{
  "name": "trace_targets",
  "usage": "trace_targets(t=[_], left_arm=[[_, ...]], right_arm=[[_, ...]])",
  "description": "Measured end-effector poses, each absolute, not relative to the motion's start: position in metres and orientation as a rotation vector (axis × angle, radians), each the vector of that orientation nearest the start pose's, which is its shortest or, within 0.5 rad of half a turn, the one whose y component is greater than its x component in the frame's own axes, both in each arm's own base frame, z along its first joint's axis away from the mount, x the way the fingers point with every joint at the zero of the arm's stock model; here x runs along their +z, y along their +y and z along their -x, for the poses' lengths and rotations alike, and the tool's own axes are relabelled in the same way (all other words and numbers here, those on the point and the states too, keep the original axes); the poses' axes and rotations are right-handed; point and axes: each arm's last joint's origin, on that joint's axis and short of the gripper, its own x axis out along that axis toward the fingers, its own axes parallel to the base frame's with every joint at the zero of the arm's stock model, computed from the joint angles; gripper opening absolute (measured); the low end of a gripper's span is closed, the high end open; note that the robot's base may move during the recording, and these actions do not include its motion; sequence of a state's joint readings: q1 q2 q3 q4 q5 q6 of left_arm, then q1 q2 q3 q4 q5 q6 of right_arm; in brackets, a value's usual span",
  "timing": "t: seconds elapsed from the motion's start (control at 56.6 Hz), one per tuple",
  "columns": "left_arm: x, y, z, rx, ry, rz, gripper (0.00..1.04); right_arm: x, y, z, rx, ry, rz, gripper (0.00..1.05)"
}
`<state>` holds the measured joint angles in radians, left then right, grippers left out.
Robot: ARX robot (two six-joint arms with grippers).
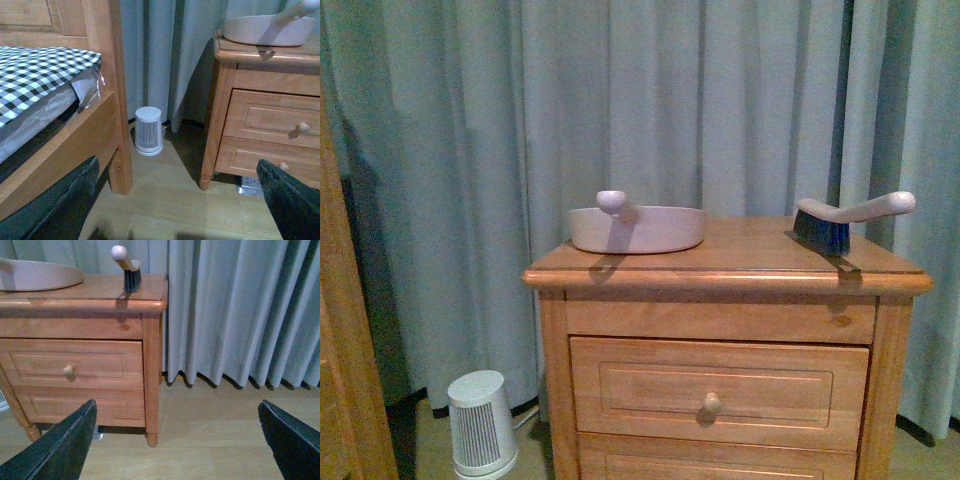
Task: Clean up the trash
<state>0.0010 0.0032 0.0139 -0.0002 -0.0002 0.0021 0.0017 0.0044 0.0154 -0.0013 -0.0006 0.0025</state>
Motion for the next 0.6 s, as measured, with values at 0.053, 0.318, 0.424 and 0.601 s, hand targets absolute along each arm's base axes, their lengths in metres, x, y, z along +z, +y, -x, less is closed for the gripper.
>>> trace_targets(t=[0.053,0.318,0.424,0.601], left_arm=[[0.168,0.0001,-0.097,0.001,-0.01,-0.002,0.97],[0.168,0.0001,-0.097,0.001,-0.01,-0.002,0.97],[0.168,0.0001,-0.097,0.001,-0.01,-0.002,0.97],[0.168,0.0001,-0.097,0.001,-0.01,-0.002,0.97]], right_arm=[[0.1683,0.0002,-0.097,0.002,-0.01,-0.002,0.97],[0.1683,0.0002,-0.097,0.002,-0.01,-0.002,0.97],[0.1683,0.0002,-0.097,0.002,-0.01,-0.002,0.97],[0.1683,0.0002,-0.097,0.002,-0.01,-0.002,0.97]])
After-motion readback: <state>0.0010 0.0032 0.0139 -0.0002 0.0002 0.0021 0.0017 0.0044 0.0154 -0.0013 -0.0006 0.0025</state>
